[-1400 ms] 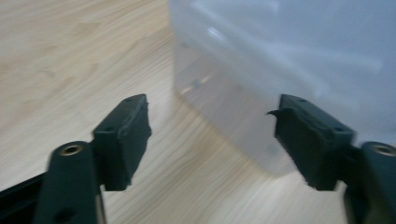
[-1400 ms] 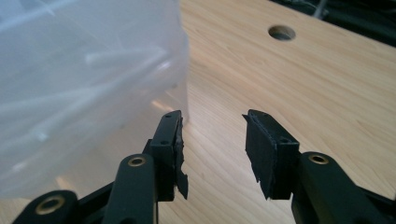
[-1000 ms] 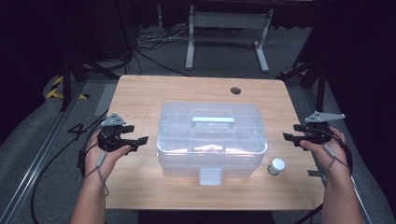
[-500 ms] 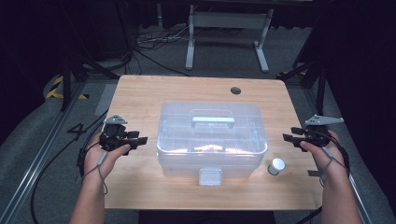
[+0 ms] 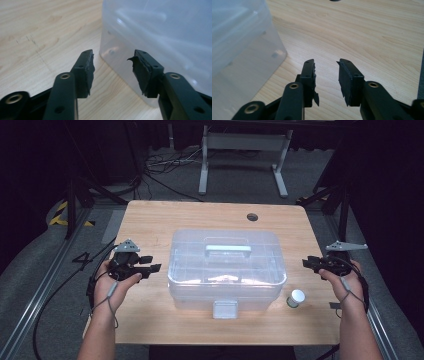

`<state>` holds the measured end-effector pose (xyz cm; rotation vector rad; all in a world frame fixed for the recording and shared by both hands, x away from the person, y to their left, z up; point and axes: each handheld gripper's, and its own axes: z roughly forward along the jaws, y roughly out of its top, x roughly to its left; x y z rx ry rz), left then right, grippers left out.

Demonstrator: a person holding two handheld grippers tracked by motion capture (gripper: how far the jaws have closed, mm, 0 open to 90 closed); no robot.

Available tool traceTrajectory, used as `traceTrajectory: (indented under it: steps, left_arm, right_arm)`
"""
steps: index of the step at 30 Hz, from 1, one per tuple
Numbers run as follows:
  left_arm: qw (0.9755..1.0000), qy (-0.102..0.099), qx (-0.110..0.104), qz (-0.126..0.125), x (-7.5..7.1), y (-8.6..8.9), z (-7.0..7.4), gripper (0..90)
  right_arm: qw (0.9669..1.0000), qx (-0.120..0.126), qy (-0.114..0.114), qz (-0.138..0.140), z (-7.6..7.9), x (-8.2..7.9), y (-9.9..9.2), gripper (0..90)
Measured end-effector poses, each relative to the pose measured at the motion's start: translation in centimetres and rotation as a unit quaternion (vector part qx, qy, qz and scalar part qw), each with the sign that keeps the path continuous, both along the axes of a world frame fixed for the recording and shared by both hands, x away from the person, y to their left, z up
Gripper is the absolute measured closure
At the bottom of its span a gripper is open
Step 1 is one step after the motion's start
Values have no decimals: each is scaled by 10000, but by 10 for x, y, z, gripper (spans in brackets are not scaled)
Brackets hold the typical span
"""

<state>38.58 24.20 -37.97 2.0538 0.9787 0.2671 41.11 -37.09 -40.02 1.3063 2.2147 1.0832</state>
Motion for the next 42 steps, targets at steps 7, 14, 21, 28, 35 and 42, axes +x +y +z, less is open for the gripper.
traceTrajectory:
  steps: [7,14,21,28,35,42]
  left_arm:
    - [9991,279,310,-56,6,-4,21,534]
    - [9984,487,300,49,6,-5,39,543]
    - [9989,249,255,-314,6,-10,61,513]
    - [9963,106,519,-683,9,-38,85,489]
    - [9936,-55,549,-984,12,-60,110,464]
    - [9899,-45,589,-1286,17,-79,116,459]
  right_arm:
    - [9985,-344,-414,119,-4,-1,0,566]
    - [9998,-8,-162,79,-2,-6,3,608]
    - [9999,-2,-94,98,-1,10,1,644]
    - [9990,-196,-68,395,-4,13,8,562]
    - [9995,-54,-25,325,-8,3,2,531]
    - [9997,12,-24,247,-5,-4,-4,476]
